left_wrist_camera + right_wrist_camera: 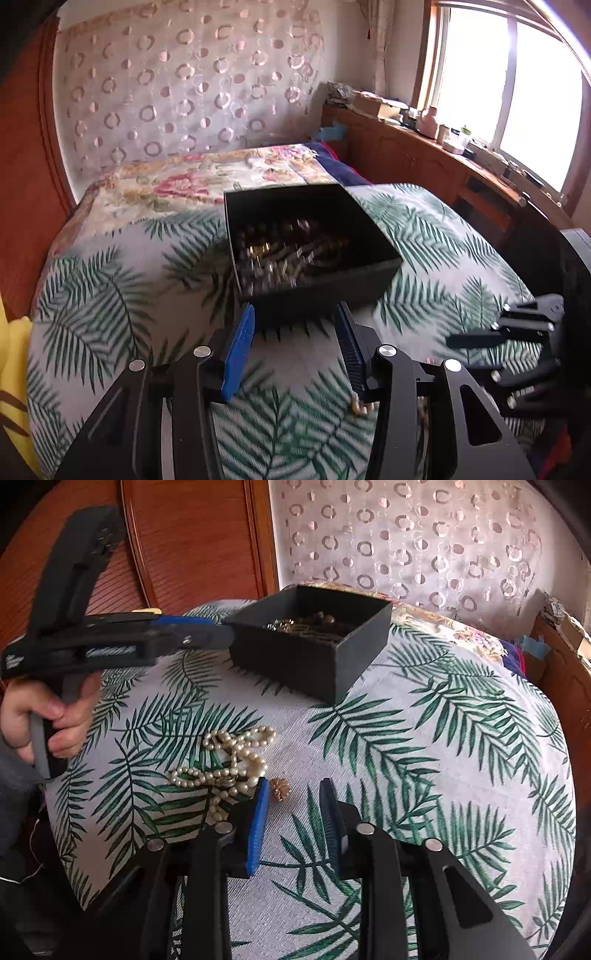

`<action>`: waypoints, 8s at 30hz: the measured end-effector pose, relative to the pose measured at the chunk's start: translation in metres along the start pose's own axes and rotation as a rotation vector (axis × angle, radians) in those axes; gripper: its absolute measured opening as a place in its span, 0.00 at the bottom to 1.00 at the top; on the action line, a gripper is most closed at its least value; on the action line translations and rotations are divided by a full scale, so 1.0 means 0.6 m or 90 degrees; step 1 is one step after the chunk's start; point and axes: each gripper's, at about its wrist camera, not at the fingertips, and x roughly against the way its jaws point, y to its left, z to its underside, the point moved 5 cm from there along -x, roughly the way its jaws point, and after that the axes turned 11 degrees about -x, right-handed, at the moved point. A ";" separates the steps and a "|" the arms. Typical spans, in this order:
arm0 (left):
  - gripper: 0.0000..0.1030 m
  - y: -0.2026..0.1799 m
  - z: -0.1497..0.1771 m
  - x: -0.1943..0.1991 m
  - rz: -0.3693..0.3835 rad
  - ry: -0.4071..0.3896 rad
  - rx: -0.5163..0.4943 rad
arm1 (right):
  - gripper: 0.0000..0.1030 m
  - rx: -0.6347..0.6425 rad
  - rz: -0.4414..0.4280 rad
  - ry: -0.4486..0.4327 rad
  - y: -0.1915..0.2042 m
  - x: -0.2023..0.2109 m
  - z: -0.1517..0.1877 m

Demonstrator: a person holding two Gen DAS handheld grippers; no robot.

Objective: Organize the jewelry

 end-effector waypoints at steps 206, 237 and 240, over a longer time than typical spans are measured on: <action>0.93 -0.040 0.030 0.260 -0.200 -0.140 0.056 | 0.98 -0.168 0.143 -0.338 0.033 0.250 -0.021; 0.93 -0.043 0.028 0.258 -0.201 -0.142 0.056 | 0.98 -0.169 0.144 -0.339 0.035 0.247 -0.015; 0.93 -0.043 0.029 0.259 -0.201 -0.143 0.057 | 0.98 -0.169 0.145 -0.339 0.035 0.247 -0.015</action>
